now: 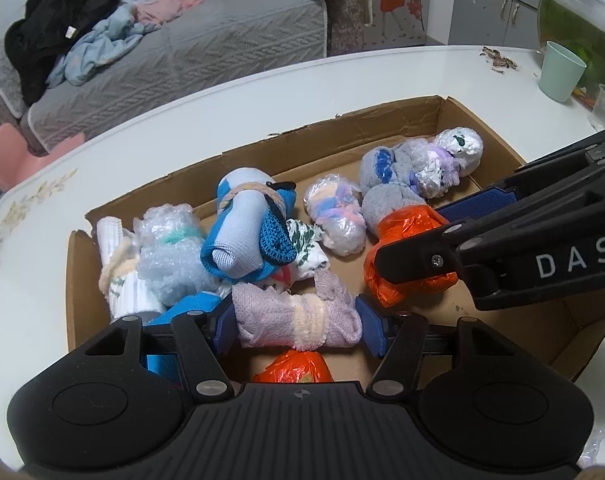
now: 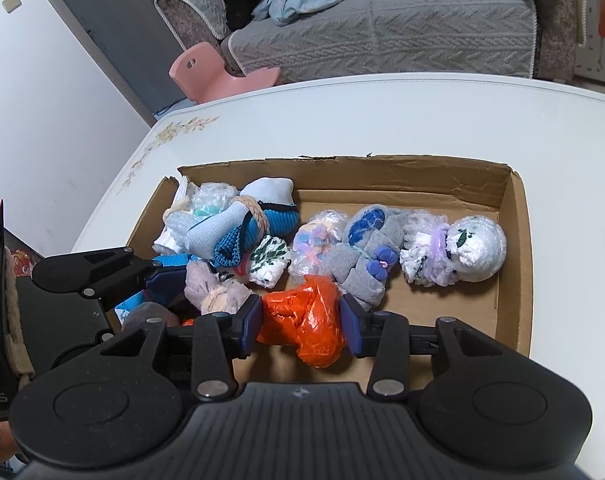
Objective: Organize objects
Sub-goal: 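Lower the lilac sock and orange packet into the tray, opening both tools, then grasp the pink pompom with left tool while right tool grasps clear plastic bundle, then carry the pink pompom and plastic bundle over the tray with both tools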
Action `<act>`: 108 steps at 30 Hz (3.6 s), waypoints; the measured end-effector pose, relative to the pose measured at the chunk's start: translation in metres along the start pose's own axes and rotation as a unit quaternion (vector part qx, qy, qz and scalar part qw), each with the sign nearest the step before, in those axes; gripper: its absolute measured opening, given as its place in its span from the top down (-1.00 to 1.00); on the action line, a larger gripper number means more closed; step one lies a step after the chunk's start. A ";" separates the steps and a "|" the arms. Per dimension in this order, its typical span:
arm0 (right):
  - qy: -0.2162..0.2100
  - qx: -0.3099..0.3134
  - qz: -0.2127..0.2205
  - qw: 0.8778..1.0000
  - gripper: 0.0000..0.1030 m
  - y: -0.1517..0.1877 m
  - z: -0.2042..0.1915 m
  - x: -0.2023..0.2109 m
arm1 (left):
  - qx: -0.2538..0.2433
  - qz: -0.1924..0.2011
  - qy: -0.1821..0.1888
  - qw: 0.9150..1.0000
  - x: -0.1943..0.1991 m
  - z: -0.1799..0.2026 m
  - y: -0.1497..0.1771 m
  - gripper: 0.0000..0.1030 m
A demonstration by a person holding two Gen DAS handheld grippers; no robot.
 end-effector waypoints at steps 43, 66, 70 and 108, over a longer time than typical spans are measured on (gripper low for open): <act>0.019 0.066 -0.051 0.996 -0.66 0.108 -0.019 0.091 | -0.042 -0.063 0.058 0.995 0.108 0.063 0.097 -0.78; 0.062 0.100 -0.121 0.986 -0.68 0.135 -0.018 0.047 | 0.001 -0.090 -0.007 0.996 0.070 0.031 0.098 -0.81; 0.053 0.095 -0.111 0.988 -0.68 0.130 -0.015 0.054 | 0.045 -0.085 0.013 0.995 0.079 0.020 0.095 -0.81; 0.017 0.106 -0.095 0.990 0.41 0.122 -0.008 0.088 | 0.015 -0.068 0.035 0.997 0.107 0.042 0.093 0.18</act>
Point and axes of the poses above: each gripper's, at about its wrist camera, not at the fingertips, and x roughly against the way its jaws point, z to its right, y to its underside, the point moved 4 cm from there along -x, roughly the way its jaws point, and after that the axes turned 1 degree about z, right-handed, at the moved point
